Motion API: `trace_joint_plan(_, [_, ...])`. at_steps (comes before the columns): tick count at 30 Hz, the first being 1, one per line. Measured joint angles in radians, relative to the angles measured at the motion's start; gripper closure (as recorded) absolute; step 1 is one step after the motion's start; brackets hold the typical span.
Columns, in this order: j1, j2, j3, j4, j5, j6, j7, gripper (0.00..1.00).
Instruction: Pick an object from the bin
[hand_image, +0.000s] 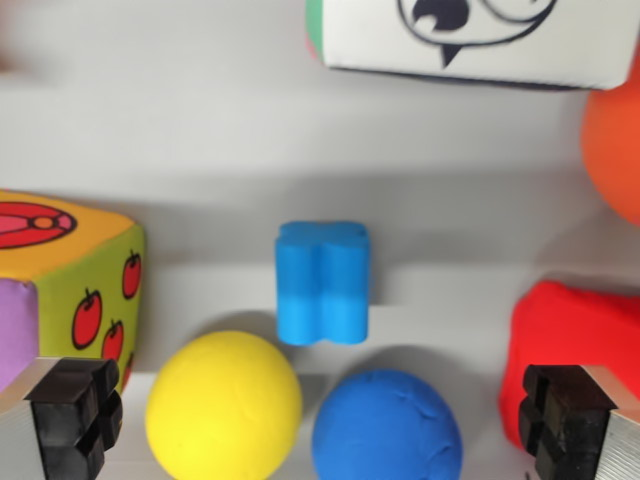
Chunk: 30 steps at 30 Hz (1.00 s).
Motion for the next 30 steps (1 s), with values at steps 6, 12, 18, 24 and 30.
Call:
trace_joint_plan(6, [0.003, 0.081, -0.004, 0.002, -0.022, 0.077, 0.019, 0.0])
trace_joint_plan(12, [0.008, 0.159, -0.015, 0.011, -0.044, 0.145, 0.035, 0.0])
trace_joint_plan(18, [0.022, 0.226, -0.032, 0.024, -0.059, 0.199, 0.047, 0.0])
trace_joint_plan(24, [0.036, 0.279, -0.047, 0.037, -0.064, 0.243, 0.052, 0.0])
trace_joint_plan(30, [0.046, 0.301, -0.058, 0.046, -0.064, 0.269, 0.052, 0.0])
